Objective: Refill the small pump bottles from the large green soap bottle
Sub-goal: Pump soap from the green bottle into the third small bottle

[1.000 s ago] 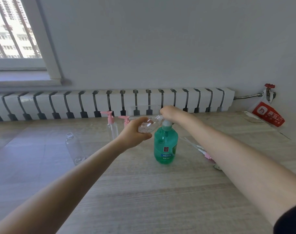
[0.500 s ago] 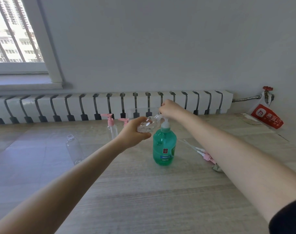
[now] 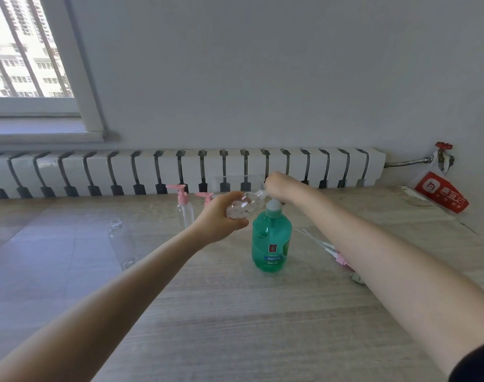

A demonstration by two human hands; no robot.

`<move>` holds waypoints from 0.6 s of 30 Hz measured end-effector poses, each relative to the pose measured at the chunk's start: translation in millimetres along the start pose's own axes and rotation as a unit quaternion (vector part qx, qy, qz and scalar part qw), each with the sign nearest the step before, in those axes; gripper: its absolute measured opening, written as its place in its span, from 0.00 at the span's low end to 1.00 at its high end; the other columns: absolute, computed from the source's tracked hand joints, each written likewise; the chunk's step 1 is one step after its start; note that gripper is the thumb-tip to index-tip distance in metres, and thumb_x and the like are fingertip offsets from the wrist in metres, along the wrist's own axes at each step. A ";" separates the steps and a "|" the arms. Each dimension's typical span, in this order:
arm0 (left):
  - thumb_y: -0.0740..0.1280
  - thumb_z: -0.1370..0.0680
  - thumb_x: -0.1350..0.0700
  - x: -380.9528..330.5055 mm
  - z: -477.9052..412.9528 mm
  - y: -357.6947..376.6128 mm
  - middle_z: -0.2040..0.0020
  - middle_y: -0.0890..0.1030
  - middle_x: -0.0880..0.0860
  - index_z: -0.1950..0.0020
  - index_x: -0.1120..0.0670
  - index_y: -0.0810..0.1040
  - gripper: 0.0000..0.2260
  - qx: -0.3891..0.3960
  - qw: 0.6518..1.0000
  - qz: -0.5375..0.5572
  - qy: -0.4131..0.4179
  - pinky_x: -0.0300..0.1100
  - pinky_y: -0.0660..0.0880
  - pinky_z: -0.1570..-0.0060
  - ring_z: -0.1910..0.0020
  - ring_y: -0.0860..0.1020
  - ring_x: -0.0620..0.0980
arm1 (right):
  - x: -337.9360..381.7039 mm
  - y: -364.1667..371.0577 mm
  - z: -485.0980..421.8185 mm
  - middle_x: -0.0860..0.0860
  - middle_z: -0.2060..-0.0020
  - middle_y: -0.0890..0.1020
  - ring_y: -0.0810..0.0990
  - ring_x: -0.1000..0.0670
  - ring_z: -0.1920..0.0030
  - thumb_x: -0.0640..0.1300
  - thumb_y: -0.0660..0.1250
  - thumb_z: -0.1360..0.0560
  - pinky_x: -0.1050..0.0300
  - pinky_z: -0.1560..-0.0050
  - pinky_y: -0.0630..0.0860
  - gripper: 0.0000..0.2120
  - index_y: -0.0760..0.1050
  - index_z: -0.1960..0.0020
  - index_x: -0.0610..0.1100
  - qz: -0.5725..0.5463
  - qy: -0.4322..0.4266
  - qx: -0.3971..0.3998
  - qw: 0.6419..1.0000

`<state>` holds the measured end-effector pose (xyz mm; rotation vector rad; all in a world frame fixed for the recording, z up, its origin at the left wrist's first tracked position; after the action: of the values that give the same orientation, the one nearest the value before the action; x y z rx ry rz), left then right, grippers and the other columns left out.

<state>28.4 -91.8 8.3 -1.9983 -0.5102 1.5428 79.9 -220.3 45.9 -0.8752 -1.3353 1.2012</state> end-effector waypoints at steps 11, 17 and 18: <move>0.71 0.26 0.60 4.0 0.5 2.2 0.34 0.73 0.52 0.29 0.56 0.68 0.26 0.005 1.000 -0.004 -0.003 0.50 0.69 0.33 0.35 0.71 0.50 | -5.4 8.0 -1.4 0.48 0.66 0.64 0.64 0.54 0.67 0.36 0.52 0.19 0.64 0.67 0.62 0.10 0.71 0.48 0.34 -0.079 0.039 0.015 0.996; 0.70 0.26 0.61 1.3 0.6 0.1 0.34 0.73 0.52 0.29 0.55 0.69 0.26 0.001 1.000 -0.012 0.002 0.46 0.70 0.35 0.36 0.72 0.50 | -3.6 4.8 1.7 0.48 0.66 0.65 0.64 0.55 0.67 0.36 0.53 0.19 0.64 0.68 0.62 0.12 0.66 0.61 0.39 -0.090 0.043 0.005 0.995; 0.70 0.26 0.61 0.6 1.0 0.3 0.35 0.74 0.52 0.30 0.56 0.69 0.26 0.002 1.000 -0.013 0.005 0.48 0.70 0.34 0.37 0.72 0.50 | -3.8 5.3 1.9 0.48 0.66 0.65 0.64 0.55 0.67 0.36 0.53 0.19 0.64 0.68 0.62 0.10 0.67 0.59 0.39 -0.092 0.042 0.007 0.995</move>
<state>27.5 -91.5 7.5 -1.9868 -0.5261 1.5175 77.9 -223.1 40.0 -0.7676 -1.3080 1.0196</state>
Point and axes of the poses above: each hand's wrist, its own z-axis away from the middle knuckle, its own y-axis out of the palm, x = y × z, the point moved 6 cm from there along -z, towards the middle knuckle
